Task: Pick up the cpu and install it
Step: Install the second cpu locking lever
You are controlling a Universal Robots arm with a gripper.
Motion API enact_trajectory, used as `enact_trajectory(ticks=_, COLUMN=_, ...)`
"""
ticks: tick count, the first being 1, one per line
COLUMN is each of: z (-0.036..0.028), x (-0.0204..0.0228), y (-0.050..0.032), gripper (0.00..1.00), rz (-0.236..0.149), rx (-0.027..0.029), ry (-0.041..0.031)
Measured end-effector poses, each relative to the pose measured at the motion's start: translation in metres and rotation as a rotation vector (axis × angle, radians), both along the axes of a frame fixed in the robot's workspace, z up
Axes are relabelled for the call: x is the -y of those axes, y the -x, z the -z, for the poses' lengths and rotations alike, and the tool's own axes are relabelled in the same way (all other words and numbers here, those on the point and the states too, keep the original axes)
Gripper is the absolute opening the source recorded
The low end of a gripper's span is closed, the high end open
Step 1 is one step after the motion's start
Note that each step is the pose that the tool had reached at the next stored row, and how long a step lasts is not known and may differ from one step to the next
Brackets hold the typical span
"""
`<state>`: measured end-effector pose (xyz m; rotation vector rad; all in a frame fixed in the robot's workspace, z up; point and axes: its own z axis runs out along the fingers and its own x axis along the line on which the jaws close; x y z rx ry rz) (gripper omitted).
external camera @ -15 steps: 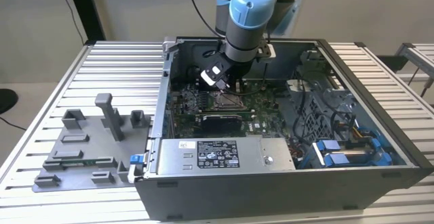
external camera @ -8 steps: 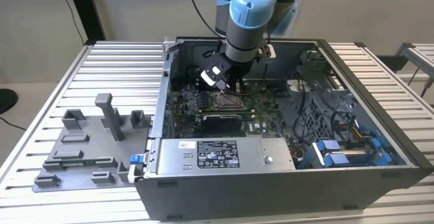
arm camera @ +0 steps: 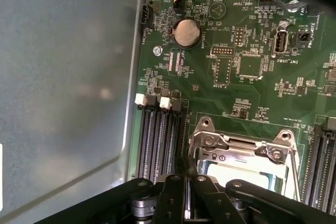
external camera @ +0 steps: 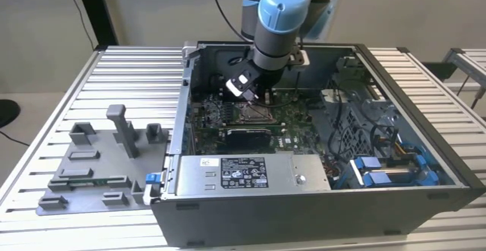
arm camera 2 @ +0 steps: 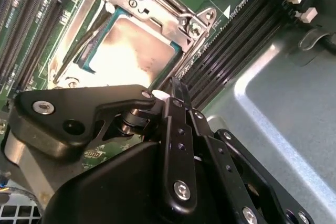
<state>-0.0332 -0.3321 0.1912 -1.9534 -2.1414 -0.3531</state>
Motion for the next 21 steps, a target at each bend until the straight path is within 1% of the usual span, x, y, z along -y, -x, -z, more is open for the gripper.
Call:
enact_trajectory(ticks=2, z=0.0, x=-0.0009, y=-0.001, gripper=0.0, rz=0.0, rx=0.0006, ry=-0.0042)
enact_trajectory(ticks=5, z=-0.0005, x=-0.0012, y=-0.0013, gripper=0.0, rz=0.0, rx=0.001, ry=-0.0062)
enact_trajectory(ticks=7, z=-0.0029, x=-0.0015, y=-0.0015, gripper=0.0, rz=0.0, rx=0.0015, ry=-0.0076)
enact_trajectory(ticks=9, z=-0.0088, x=-0.0008, y=-0.0013, gripper=0.0, rz=0.0, rx=0.0003, ry=-0.0056)
enact_trajectory(ticks=12, z=-0.0174, x=0.0008, y=-0.0014, gripper=0.0, rz=0.0, rx=-0.0003, ry=-0.0055)
enact_trajectory(ticks=15, z=-0.0231, x=0.0034, y=-0.0022, gripper=0.0, rz=0.0, rx=-0.0027, ry=-0.0052)
enact_trajectory(ticks=16, z=-0.0245, x=0.0047, y=-0.0025, gripper=0.0, rz=0.0, rx=-0.0044, ry=-0.0045)
enact_trajectory(ticks=17, z=-0.0268, x=0.0075, y=-0.0033, gripper=0.0, rz=0.001, rx=-0.0098, ry=-0.0008)
enact_trajectory(ticks=21, z=-0.031, x=0.0135, y=-0.0052, gripper=0.0, rz=0.004, rx=-0.0221, ry=0.0078)
